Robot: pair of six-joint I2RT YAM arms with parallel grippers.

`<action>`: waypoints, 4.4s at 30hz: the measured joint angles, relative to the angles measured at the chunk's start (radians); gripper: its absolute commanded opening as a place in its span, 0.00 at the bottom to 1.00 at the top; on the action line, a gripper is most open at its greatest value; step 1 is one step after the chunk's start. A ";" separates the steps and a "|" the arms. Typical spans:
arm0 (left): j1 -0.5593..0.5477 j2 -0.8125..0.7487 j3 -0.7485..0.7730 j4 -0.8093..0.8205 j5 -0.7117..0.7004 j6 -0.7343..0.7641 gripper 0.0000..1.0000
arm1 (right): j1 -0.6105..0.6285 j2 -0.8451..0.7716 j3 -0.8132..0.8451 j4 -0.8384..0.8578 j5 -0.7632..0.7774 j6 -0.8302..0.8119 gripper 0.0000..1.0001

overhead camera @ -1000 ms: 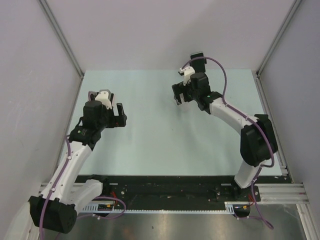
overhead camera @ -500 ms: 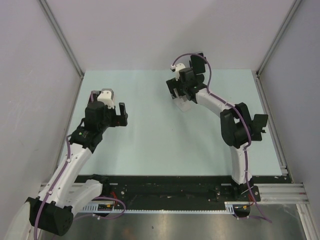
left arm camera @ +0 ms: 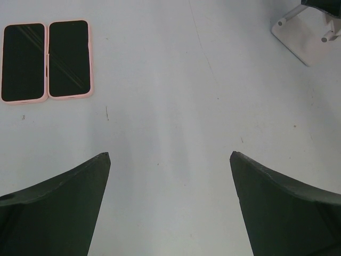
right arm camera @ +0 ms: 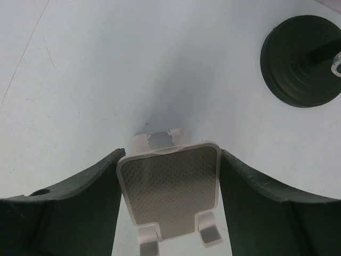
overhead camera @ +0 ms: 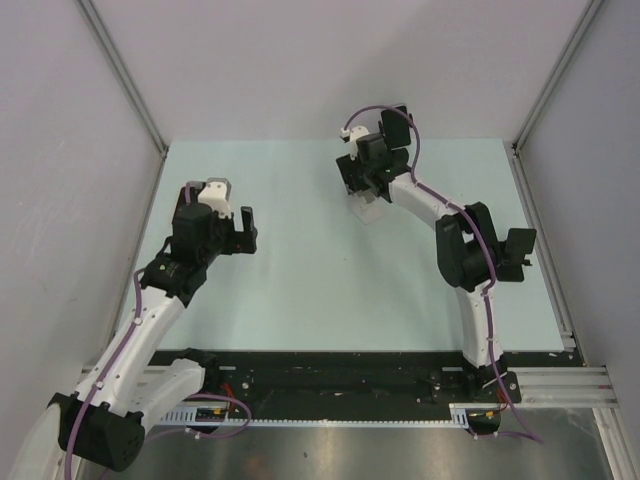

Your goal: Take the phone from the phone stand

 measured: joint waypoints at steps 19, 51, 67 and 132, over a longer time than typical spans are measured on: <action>-0.026 -0.002 -0.006 0.006 0.001 0.000 1.00 | -0.029 -0.410 -0.362 -0.068 0.021 -0.003 0.33; -0.153 -0.026 -0.017 0.007 -0.088 0.027 1.00 | -0.534 -1.027 -1.004 -0.024 0.004 -0.129 0.32; -0.174 -0.052 -0.019 0.007 -0.113 0.035 1.00 | -0.575 -0.994 -1.035 0.010 -0.064 -0.088 0.36; -0.173 -0.016 -0.030 0.007 -0.129 0.040 1.00 | -0.367 -0.655 -0.701 0.269 -0.154 0.077 0.99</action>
